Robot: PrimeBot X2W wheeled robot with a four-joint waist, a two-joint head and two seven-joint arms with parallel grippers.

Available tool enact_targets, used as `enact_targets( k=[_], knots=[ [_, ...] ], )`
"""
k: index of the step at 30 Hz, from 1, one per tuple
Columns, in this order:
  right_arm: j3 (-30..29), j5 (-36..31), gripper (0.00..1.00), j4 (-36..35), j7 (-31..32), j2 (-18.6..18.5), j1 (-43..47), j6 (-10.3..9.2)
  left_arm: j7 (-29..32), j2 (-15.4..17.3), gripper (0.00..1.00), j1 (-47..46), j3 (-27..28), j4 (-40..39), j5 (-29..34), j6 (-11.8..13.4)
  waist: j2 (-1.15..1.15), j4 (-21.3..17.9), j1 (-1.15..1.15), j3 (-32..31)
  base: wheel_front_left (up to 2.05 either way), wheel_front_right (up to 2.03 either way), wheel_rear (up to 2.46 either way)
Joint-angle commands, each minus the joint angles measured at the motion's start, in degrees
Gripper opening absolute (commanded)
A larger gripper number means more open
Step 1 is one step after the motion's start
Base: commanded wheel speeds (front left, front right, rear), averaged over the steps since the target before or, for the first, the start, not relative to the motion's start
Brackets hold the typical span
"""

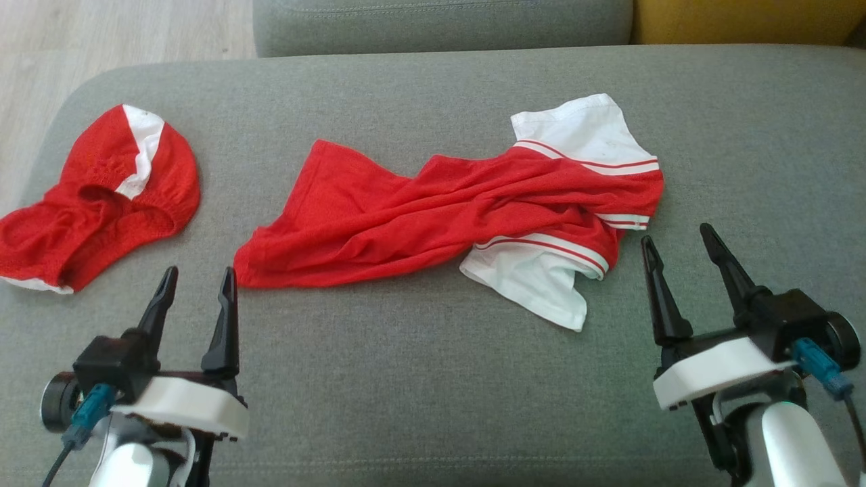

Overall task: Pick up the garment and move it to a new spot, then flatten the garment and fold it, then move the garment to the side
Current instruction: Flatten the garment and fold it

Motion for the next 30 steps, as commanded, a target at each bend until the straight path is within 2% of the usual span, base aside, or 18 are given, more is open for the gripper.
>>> enact_targets(
  k=[1, 10, 14, 20, 28, 30],
  knots=[
    [1.1, 0.3, 1.0, -2.4, 0.1, 0.0, -0.8, -0.04, 0.2, 1.6, 1.0, -1.7, 2.3, -2.3, 0.5, 0.4, 0.0, 0.0, 0.0, 0.1, 0.0, 0.0, 0.0],
    [1.2, 0.7, 1.0, -2.4, -0.1, 0.0, -1.6, -0.04, -0.2, 2.1, 1.0, -3.0, 2.4, -1.4, 0.0, 0.0, 0.0, 0.3, 0.0, 0.7, 0.0, 0.0, 0.0],
    [0.9, 1.5, 1.0, -2.8, -0.1, 0.1, -2.3, -0.04, 0.5, 2.1, 1.0, -6.9, 1.5, -0.8, 0.1, -0.9, 0.0, 0.4, 0.0, 2.8, 0.0, 0.0, 0.0],
    [0.4, 2.9, 1.0, -3.5, -0.9, 0.1, -4.7, -0.04, 1.5, 1.6, 1.0, -17.4, 0.0, 3.8, -0.7, -4.3, 0.0, -0.9, 0.0, 7.6, 0.0, 0.0, 0.0],
    [0.7, 4.8, 1.0, -3.5, -3.1, 0.1, -8.9, -0.04, 1.6, 0.4, 1.0, -33.5, -0.7, 20.7, -3.2, -10.0, 0.0, -3.8, 0.0, 15.0, 0.0, 0.0, 0.0],
    [0.8, 5.0, 1.0, -3.4, -3.3, 0.1, -9.3, -0.04, 1.5, 0.3, 1.0, -35.5, -0.9, 23.2, -3.3, -10.7, 0.0, -4.2, 0.0, 15.8, 0.0, 0.0, 0.0]
  ],
)
